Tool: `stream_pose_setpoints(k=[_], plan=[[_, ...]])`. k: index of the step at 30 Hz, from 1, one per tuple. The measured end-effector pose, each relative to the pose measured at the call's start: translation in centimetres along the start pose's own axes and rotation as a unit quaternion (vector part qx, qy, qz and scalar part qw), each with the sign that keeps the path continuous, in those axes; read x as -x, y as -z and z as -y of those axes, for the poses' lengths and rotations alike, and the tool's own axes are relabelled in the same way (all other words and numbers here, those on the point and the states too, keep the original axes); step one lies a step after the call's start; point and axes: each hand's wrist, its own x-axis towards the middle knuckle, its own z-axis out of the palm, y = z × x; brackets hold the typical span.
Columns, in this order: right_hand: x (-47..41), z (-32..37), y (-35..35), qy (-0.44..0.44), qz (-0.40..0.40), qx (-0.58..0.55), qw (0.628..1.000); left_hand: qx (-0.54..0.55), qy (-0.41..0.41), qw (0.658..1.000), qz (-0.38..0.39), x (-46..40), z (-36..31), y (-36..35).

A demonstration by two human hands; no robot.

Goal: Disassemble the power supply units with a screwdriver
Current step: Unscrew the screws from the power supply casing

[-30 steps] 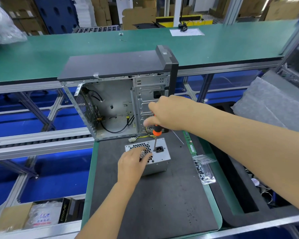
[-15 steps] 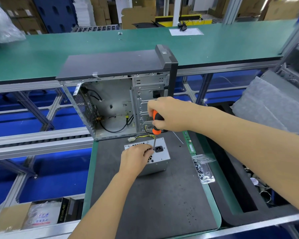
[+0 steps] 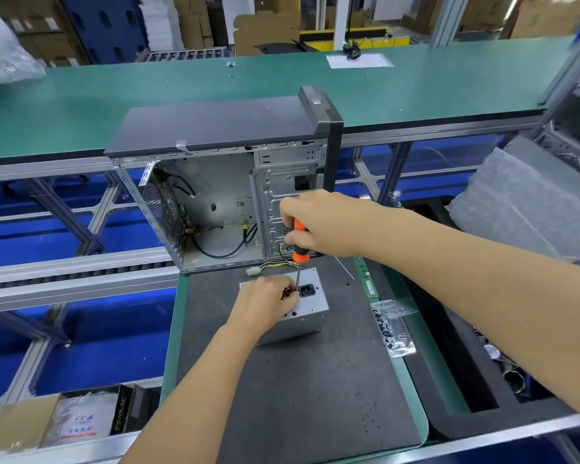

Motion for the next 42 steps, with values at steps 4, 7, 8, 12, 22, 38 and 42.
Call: stream_pose_setpoints(k=[4,7,8,12,22,38,42], plan=[[0.0,-0.2,0.1,-0.009,0.0,-0.005,1.0,-0.03,-0.011,0.996,0.08,-1.6,-0.2,1.6],[0.1,-0.3,0.2,-0.008,-0.002,0.002,1.0,-0.047,-0.014,0.991,0.122,-2.4,-0.7,2.0],[0.1,-0.2,0.2,-0.004,-0.001,-0.001,1.0,-0.051,-0.012,0.991,0.126,-2.6,-0.7,1.9],[0.1,-0.1,0.2,0.008,0.006,-0.017,1.0,-0.062,-0.01,0.989,0.131,-2.8,-1.0,1.8],[0.2,-0.4,0.3,0.018,0.014,-0.067,0.997,-0.095,-0.002,0.986,0.136,-2.8,-1.7,2.5],[0.9,-0.8,0.6,0.014,0.007,-0.052,0.999,-0.094,-0.019,0.983,0.157,-2.8,-2.2,3.3],[0.9,-0.9,0.5,0.019,0.004,-0.051,0.998,-0.079,-0.016,0.986,0.148,-2.9,-1.9,3.5]])
